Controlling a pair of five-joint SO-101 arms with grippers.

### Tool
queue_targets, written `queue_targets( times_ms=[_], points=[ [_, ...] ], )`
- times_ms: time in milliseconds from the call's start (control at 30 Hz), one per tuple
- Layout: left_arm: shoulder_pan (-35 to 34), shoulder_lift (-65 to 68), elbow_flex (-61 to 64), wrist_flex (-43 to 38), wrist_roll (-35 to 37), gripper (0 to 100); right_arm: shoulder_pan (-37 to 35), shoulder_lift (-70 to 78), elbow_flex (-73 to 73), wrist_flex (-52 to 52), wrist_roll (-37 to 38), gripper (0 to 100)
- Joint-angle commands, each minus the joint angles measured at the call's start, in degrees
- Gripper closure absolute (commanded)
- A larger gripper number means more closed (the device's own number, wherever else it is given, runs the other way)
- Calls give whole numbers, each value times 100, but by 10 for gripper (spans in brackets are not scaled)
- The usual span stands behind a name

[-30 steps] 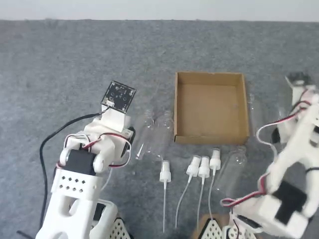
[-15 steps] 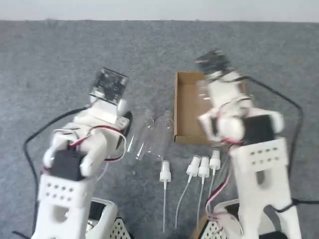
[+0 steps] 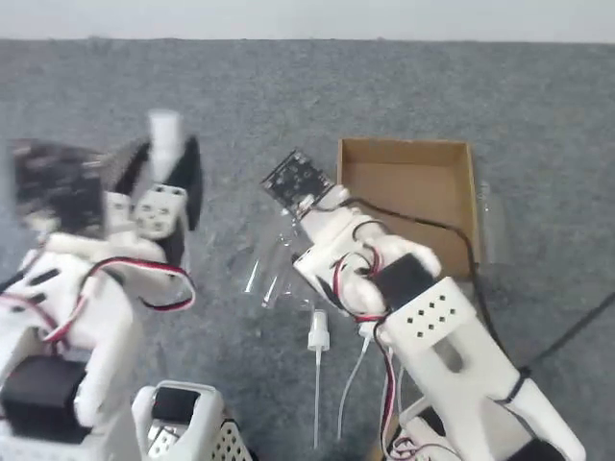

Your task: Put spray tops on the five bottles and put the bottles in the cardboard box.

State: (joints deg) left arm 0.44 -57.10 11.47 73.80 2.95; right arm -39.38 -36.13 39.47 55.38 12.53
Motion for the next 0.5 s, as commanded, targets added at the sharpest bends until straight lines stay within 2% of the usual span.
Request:
queue_targets(
  times_ms=[0,167,300,467],
  points=[
    [-211,-62,-242,-738,730,917,-488,-224,0,-409,-105,991],
    [-229,-62,127,-1389,1213,917,-1174,-505,404,-884,-360,992],
    [-229,-88,620,-1890,1354,918,-1218,-1174,958,-1420,-615,992],
    [-229,-53,901,-2295,1354,943,-1244,-1965,1468,-1473,-642,992]
  ],
)
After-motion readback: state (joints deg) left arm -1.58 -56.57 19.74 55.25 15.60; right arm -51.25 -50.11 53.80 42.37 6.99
